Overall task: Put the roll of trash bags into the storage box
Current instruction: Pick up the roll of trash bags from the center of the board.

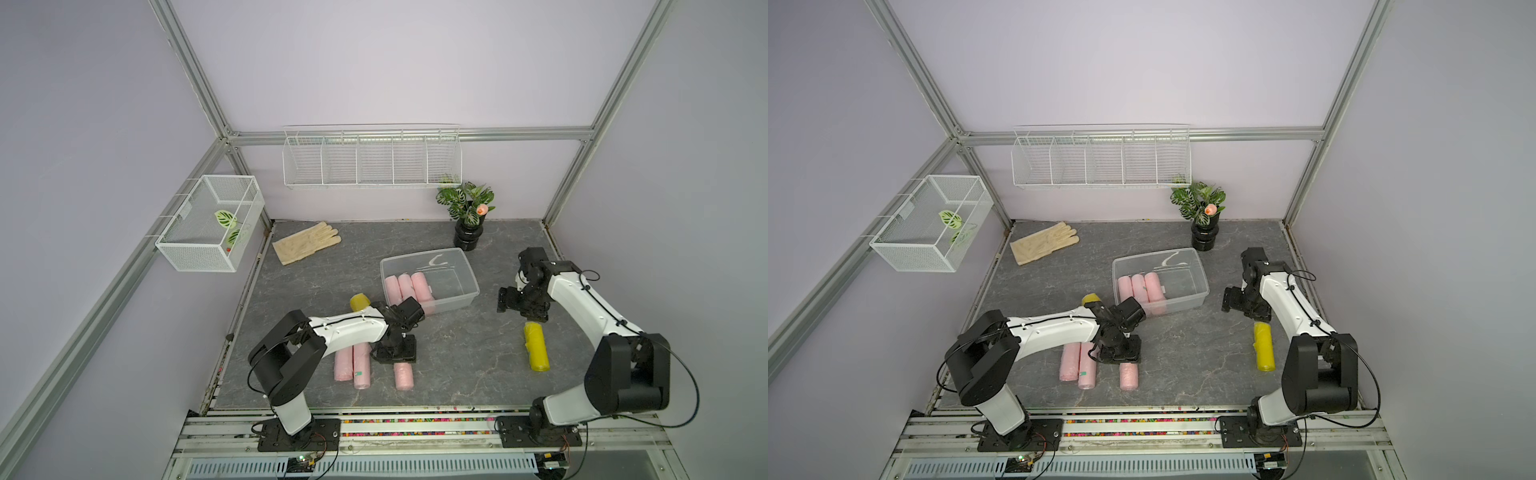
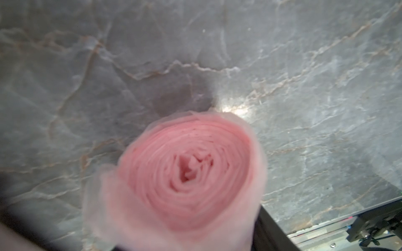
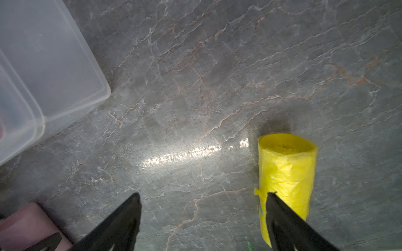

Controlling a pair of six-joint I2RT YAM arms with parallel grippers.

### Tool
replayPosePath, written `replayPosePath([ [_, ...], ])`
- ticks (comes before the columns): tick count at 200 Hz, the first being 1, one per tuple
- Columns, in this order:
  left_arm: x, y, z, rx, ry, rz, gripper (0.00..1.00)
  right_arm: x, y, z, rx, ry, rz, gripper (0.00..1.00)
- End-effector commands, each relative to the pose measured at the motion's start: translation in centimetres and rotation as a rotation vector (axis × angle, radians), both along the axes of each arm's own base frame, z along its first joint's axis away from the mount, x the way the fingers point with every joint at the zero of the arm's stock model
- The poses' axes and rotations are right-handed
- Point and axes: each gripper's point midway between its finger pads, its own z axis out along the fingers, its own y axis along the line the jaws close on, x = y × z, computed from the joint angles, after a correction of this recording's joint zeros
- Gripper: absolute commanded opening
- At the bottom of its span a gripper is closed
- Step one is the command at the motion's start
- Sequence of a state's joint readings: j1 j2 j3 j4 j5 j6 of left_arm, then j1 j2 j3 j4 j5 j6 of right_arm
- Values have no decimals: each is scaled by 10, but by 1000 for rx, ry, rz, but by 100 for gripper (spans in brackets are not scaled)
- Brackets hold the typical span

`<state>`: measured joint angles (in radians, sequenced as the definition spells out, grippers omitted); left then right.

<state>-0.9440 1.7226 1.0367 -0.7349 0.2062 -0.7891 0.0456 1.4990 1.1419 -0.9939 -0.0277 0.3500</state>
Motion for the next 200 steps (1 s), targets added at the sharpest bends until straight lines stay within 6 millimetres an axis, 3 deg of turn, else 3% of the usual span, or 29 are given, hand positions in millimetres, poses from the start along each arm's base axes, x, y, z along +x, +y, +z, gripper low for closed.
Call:
replayPosePath([
  [1,3,-2,1,22,-9,6,56,-1,3,5,10,-24,20,90],
  [20,4,-3,3,21,-17,6,52,-1,3,5,10,-23,20,90],
  [102,10,-10,21,-20,-58,-4,49,-1,3,6,10,-25,22,91],
  [200,37,-44,91,-153,-183,-83,47,-2,3,6,10,-24,21,90],
])
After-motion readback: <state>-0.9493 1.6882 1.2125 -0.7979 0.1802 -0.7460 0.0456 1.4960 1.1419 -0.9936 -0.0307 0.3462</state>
